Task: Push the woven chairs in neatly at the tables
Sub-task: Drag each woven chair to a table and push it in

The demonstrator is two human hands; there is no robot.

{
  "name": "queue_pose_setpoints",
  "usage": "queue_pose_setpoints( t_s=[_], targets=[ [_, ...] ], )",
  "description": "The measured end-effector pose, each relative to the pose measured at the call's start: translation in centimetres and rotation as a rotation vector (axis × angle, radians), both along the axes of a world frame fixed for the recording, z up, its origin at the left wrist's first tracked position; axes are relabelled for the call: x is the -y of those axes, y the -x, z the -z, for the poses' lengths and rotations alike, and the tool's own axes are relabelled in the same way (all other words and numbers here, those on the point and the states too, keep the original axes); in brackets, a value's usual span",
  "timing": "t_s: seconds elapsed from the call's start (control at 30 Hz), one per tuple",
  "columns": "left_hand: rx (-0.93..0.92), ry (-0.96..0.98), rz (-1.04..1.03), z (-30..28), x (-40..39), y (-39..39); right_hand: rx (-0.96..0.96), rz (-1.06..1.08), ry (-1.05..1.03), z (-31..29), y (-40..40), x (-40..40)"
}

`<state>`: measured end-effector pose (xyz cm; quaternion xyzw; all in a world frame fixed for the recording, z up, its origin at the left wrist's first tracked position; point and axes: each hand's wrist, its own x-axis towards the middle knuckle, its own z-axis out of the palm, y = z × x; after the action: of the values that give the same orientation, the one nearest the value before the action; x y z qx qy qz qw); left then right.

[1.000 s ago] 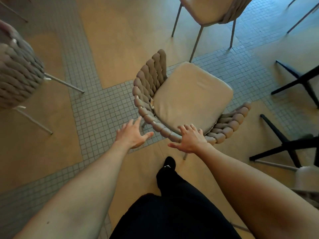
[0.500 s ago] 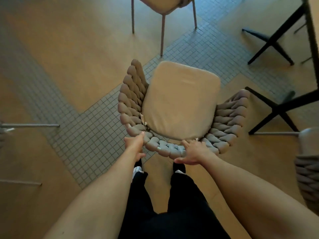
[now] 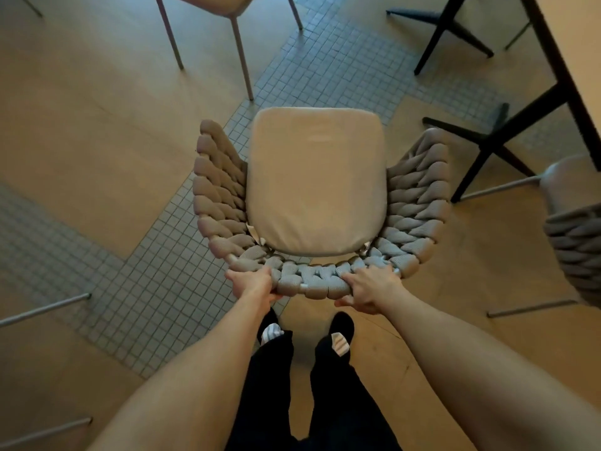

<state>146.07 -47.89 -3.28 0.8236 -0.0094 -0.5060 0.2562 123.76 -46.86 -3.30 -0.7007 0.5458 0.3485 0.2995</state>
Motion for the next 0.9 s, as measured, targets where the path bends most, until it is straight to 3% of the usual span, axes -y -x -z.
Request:
queue_pose_setpoints(
  t_s=[0.33,0.63,0.9],
  targets=[
    [0.075,0.008,0.147,-0.2,3.4,-5.4,0.067,0.239,-0.021,0.1,-6.5,-1.3],
    [0.033,0.053,0.322,0.0,9.1,-9.1,0.096,0.451,-0.040,-0.1,-12.0,-0.4],
    [0.052,0.067,0.427,0.4,11.5,-9.9,0.103,0.498,-0.023,-0.3,-13.3,0.6]
  ],
)
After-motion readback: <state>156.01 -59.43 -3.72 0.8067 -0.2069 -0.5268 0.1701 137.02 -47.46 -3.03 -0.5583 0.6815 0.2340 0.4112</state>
